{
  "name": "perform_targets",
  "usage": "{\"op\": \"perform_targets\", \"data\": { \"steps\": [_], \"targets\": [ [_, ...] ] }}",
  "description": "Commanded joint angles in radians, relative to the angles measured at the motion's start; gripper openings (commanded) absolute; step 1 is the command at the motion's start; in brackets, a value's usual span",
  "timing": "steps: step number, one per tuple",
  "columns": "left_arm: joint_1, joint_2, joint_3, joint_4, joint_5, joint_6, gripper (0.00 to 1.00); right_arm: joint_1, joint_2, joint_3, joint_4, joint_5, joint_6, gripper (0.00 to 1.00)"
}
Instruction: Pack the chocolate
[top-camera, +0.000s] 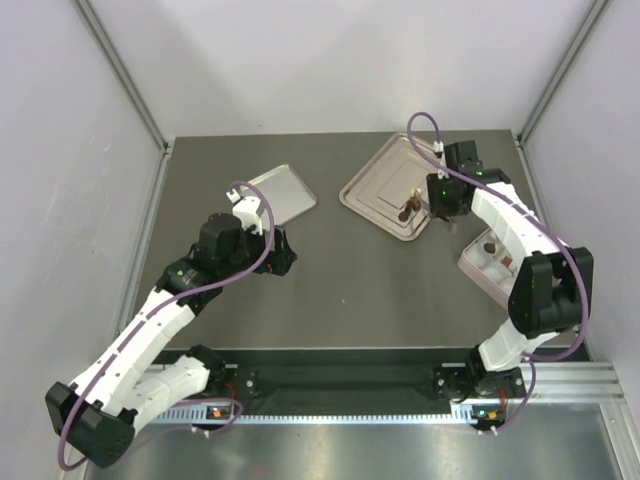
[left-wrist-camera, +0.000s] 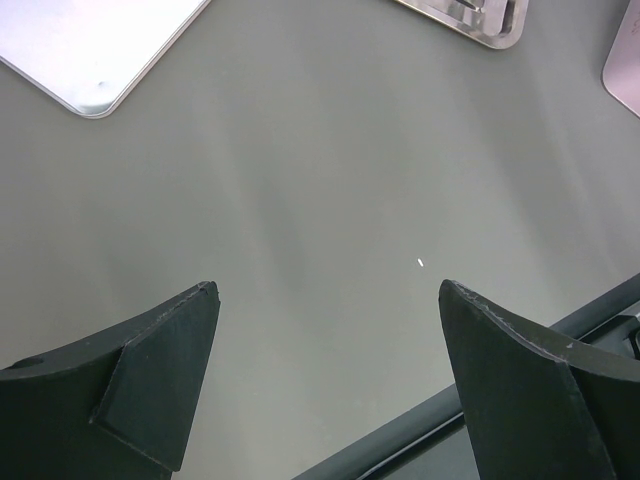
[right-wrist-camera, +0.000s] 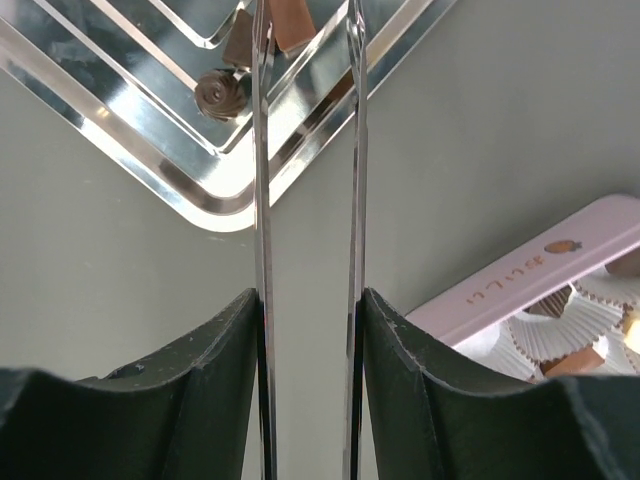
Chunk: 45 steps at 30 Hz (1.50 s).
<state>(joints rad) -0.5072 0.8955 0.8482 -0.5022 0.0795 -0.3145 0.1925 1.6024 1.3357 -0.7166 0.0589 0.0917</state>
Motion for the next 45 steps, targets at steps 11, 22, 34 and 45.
{"op": "perform_targets", "data": {
  "steps": [11,22,34,45],
  "targets": [
    [-0.005,0.013,0.017,0.007,-0.024,0.008,0.96,0.036,0.088,0.065,0.052,-0.017,-0.033,0.42],
    [-0.005,0.014,0.018,0.005,-0.029,0.009,0.96,0.035,0.073,0.08,0.0,-0.002,-0.007,0.42],
    [-0.005,0.013,0.018,0.005,-0.029,0.009,0.96,0.022,0.106,0.098,-0.06,-0.045,0.017,0.41],
    [-0.005,0.013,0.018,0.004,-0.03,0.009,0.96,0.018,0.13,0.12,-0.073,-0.053,0.039,0.35]
  ]
}}
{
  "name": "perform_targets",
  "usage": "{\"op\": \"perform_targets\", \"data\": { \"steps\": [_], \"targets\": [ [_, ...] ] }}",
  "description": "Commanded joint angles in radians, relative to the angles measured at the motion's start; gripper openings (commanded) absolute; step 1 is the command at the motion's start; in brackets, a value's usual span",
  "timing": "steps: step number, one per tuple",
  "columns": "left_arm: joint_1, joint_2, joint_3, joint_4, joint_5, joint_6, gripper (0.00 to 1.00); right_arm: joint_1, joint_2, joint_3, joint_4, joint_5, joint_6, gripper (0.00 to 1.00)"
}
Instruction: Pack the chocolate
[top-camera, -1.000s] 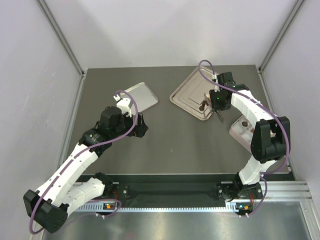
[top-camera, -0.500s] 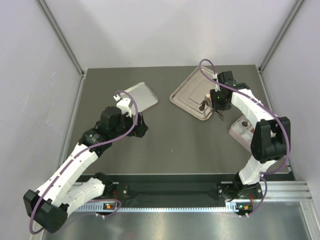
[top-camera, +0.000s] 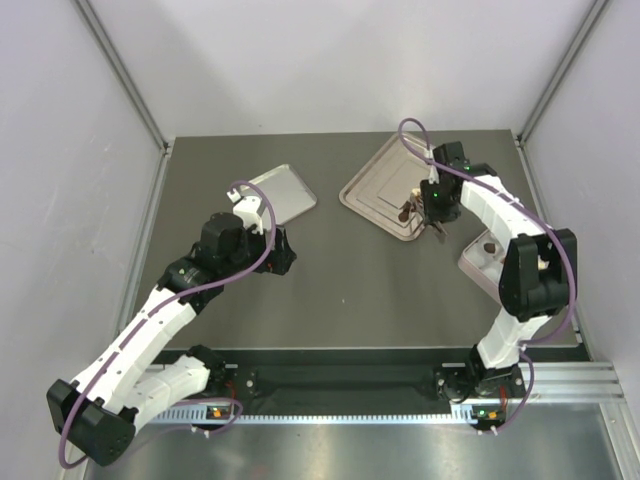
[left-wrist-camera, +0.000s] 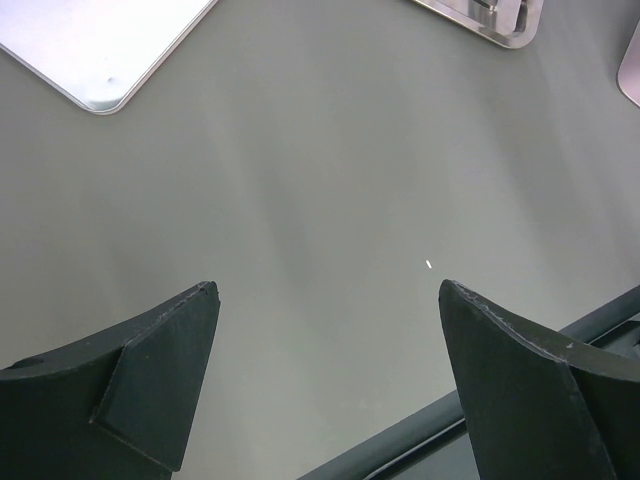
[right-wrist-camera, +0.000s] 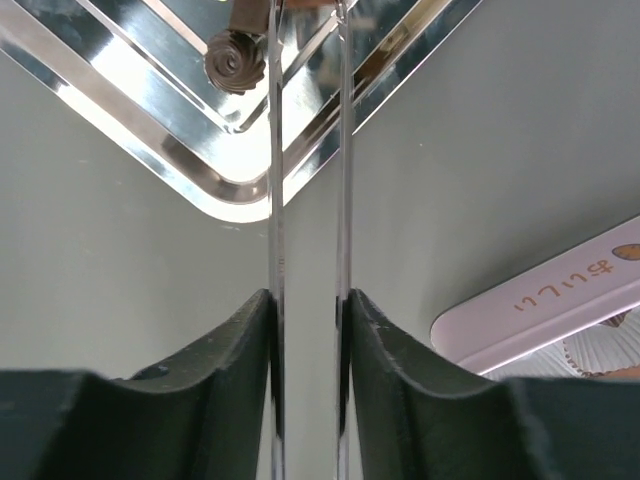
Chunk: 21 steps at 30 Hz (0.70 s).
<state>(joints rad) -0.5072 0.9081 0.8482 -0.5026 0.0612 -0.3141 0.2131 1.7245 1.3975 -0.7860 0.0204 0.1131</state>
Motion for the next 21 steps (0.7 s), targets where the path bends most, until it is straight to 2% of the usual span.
{"op": "perform_targets", "data": {
  "steps": [1,11,17,21],
  "targets": [
    [-0.005,0.0,0.02,0.004,-0.011,0.009,0.96,-0.003,0.006,0.06,-0.01,-0.016,0.019,0.33],
    [-0.005,-0.008,0.017,0.01,0.003,0.006,0.96,-0.038,-0.118,0.12,-0.133,0.041,0.111,0.23],
    [-0.004,-0.017,0.014,0.018,0.026,0.003,0.96,-0.13,-0.294,0.003,-0.16,0.07,0.186,0.23],
    [-0.004,-0.006,0.018,0.016,0.026,0.004,0.96,-0.257,-0.39,-0.046,-0.199,0.102,0.255,0.21]
  ]
}}
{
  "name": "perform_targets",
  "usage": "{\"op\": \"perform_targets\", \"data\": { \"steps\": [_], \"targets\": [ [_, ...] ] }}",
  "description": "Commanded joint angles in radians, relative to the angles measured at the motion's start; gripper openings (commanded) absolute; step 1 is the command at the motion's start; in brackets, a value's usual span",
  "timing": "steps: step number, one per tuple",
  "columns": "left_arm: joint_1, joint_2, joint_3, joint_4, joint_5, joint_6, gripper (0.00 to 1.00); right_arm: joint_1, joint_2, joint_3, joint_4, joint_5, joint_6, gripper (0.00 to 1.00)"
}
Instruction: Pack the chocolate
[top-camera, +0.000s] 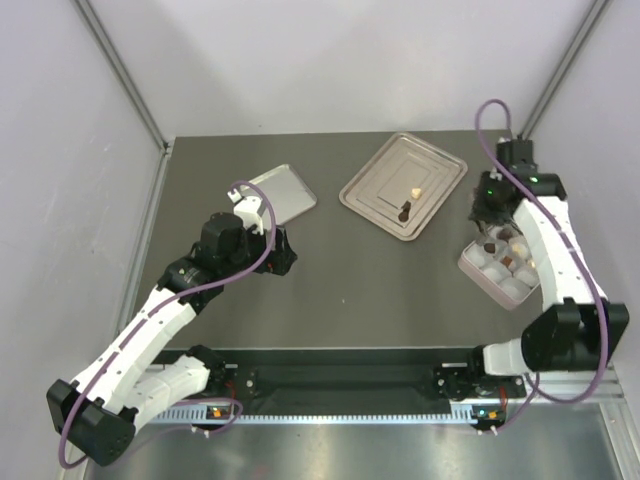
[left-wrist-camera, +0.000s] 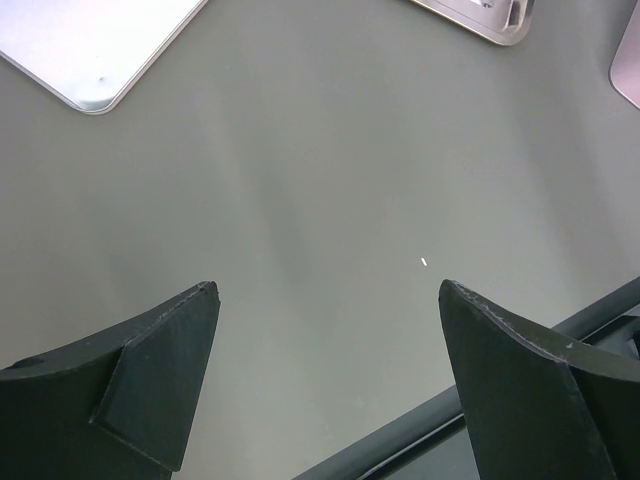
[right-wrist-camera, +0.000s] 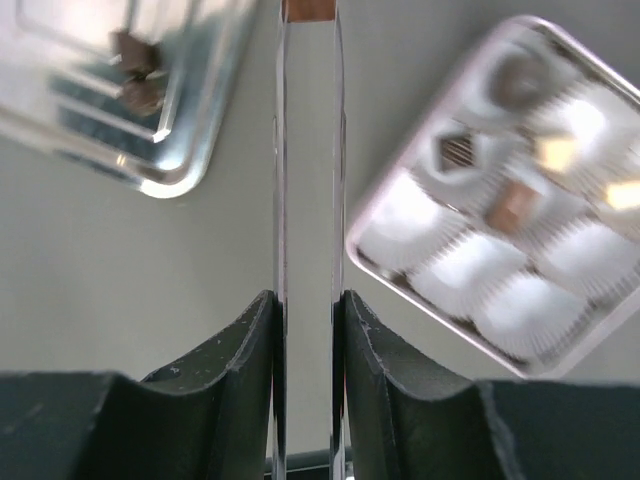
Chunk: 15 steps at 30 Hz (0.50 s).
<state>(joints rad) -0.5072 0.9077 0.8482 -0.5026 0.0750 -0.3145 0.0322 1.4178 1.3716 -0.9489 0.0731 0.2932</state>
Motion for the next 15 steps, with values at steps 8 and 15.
{"op": "perform_targets", "data": {
  "steps": [8,15],
  "targets": [
    [-0.004,-0.009,0.008,0.022,0.02,0.0,0.96,-0.201,-0.23,-0.115,-0.119,0.18,0.159,0.23],
    [-0.007,0.033,0.006,0.019,0.037,-0.005,0.95,-0.256,-0.318,-0.235,-0.134,0.218,0.196,0.23]
  ]
}}
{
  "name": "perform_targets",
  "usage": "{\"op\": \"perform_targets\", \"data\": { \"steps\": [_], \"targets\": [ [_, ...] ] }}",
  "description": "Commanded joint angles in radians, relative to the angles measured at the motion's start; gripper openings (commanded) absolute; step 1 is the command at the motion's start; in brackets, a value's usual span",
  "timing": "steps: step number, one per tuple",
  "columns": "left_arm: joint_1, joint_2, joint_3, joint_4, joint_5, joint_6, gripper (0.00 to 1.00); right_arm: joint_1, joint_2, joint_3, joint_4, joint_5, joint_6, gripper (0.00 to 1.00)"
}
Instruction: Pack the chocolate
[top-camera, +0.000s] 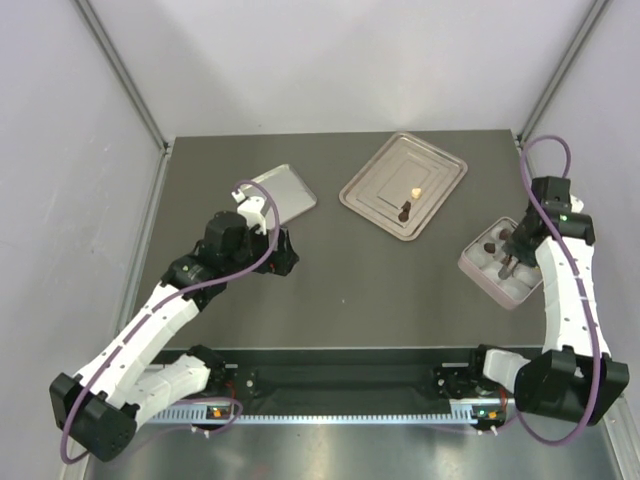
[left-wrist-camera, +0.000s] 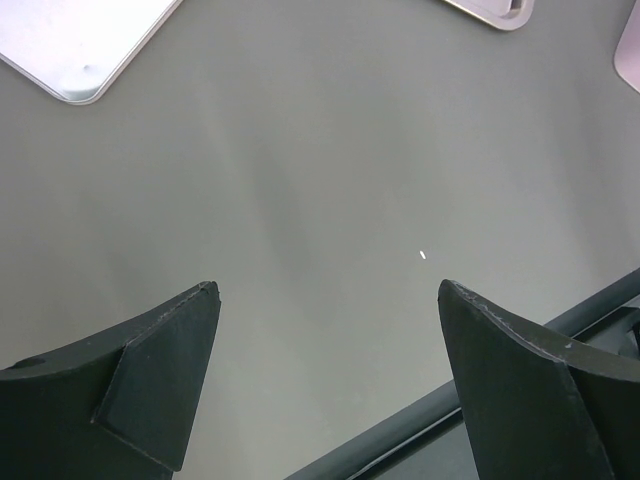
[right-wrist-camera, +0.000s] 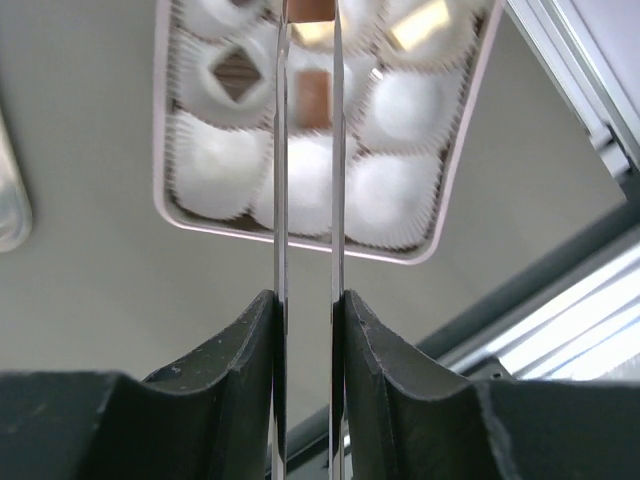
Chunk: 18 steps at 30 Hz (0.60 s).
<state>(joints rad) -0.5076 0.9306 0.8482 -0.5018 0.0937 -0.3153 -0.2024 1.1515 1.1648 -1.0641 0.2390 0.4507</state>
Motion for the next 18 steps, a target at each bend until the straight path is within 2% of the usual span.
{"op": "perform_targets", "data": {
  "steps": [1,10,18],
  "targets": [
    [-0.008,0.013,0.005,0.019,0.015,-0.005,0.95,-0.025,-0.067,-0.04,-0.02,0.059,0.046,0.24],
    [-0.028,0.039,0.005,0.011,-0.009,-0.005,0.95,-0.078,-0.133,-0.171,-0.005,0.089,0.057,0.24],
    [-0.029,0.039,0.006,0.008,-0.022,-0.004,0.95,-0.107,-0.141,-0.223,0.03,0.025,0.045,0.26]
  ]
}}
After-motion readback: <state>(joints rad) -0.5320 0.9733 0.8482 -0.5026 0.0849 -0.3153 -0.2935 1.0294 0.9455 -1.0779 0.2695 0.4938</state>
